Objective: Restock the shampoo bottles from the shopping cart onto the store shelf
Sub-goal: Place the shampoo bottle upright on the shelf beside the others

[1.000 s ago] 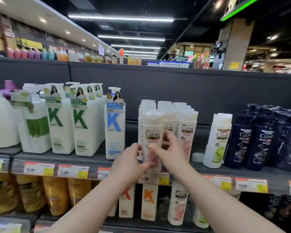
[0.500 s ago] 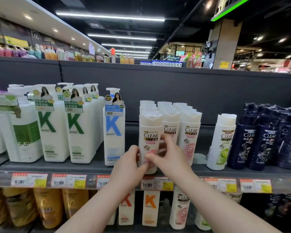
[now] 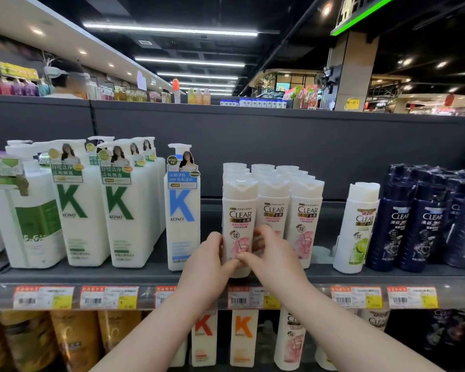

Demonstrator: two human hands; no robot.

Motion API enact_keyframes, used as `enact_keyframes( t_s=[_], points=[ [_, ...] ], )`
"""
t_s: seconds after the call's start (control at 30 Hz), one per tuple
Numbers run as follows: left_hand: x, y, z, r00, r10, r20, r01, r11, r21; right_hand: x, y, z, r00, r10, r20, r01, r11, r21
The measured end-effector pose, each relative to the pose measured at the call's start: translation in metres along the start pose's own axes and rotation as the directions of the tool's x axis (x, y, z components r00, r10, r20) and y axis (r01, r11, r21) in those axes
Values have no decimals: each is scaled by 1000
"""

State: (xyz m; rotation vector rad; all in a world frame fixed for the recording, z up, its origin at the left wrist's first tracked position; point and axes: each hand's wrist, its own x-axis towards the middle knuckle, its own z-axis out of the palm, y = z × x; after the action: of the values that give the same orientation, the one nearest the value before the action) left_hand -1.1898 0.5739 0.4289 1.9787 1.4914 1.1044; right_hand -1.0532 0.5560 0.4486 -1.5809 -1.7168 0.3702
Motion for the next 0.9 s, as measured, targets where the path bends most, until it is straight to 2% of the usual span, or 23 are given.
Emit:
enact_keyframes(
  t_s=[0.4,0.7,0.9],
  points=[
    [9,-6,5,1000,-17,-4,17,998,65,7,5,9,1000,-6,-16,6,1000,3],
    [12,-6,5,999,-40,6,39,995,95,11,3,8,1000,-16,-22,14,997,-79],
    [9,-8,6,999,-48,-6,48,976,213,4,10,3,999,-27,38,37,955,-294]
  ],
)
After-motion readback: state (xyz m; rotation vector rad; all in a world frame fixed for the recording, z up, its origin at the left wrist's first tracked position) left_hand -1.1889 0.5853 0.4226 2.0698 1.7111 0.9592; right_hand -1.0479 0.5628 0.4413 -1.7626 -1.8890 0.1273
